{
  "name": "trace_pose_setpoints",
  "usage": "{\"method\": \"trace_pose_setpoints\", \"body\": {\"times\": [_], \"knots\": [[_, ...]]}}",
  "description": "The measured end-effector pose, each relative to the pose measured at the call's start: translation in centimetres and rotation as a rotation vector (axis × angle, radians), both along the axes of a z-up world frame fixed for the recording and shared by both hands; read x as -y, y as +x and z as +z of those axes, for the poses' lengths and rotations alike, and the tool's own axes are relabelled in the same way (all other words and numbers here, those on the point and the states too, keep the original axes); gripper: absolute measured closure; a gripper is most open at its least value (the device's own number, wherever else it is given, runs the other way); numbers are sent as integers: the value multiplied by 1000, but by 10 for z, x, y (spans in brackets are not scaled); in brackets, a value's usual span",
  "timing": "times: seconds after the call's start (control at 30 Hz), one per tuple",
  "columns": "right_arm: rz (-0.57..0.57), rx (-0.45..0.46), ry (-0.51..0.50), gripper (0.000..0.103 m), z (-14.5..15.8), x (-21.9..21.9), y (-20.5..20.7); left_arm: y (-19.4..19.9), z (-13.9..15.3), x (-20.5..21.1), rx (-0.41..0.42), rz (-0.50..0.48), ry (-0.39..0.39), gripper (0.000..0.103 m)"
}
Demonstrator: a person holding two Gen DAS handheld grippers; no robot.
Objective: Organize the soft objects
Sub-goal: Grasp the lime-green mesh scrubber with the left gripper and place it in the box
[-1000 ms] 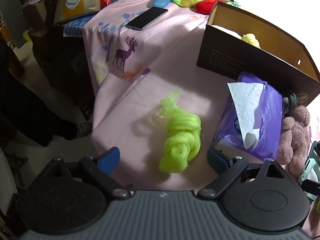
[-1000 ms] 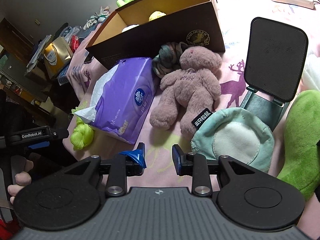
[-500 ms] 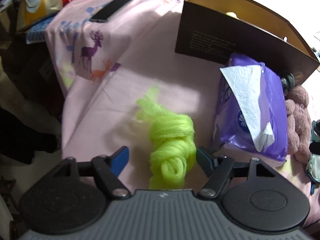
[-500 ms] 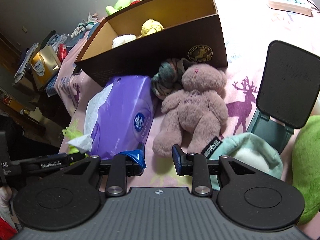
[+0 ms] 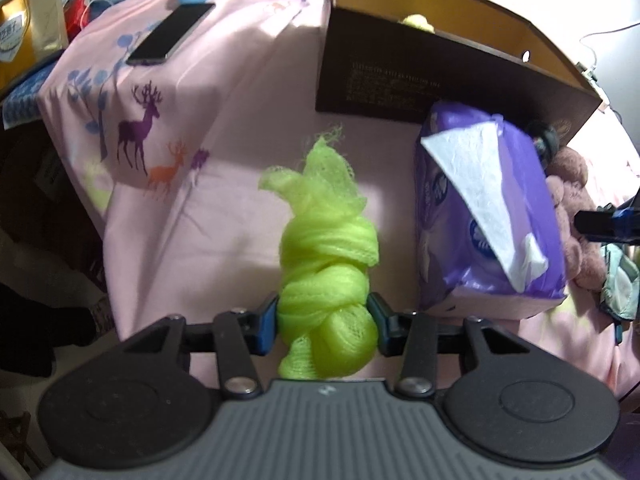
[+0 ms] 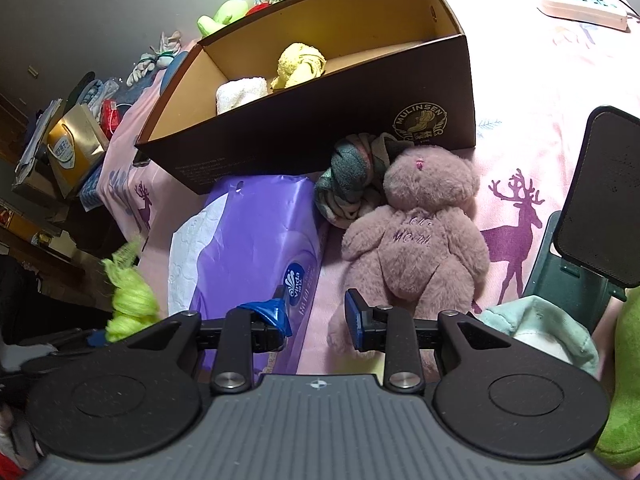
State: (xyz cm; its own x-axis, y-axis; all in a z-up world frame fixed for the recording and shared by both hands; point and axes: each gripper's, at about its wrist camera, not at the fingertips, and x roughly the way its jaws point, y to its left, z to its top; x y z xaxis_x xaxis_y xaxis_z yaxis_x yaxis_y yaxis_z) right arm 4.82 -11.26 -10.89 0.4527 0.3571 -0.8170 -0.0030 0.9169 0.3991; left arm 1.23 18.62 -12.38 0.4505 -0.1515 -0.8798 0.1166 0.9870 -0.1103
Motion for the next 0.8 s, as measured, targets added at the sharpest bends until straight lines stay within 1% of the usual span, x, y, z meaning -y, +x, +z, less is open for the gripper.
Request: {"method": "trace_pose_setpoints", "body": {"times": [0.1,0.23,0.33,0.43,0.5,0.57,0.67,0.8], "knots": [[-20,4,-3,91,1,3,-1,9,26,-2,62,-40,-5,57],[-56,14,-13,91,3,9,-5,32,69,8,193,-103,-27,57],[-82,31,-20,91,6,15,-10,61,97,25,276,-149,-73,57],[-108,53,-31,91,10,20,-16,95,113,47,309,-178,-104,57],[-129,64,-41,91,12,24,-19,116,115,65,333,-192,-98,57],[-151,70,-47,91,13,28,-23,139,109,82,321,-200,-81,57],[-194,70,-53,91,13,36,-28,176,93,102,242,-194,-84,57],[-250,64,-59,91,12,45,-35,213,66,119,150,-153,-69,57]]}}
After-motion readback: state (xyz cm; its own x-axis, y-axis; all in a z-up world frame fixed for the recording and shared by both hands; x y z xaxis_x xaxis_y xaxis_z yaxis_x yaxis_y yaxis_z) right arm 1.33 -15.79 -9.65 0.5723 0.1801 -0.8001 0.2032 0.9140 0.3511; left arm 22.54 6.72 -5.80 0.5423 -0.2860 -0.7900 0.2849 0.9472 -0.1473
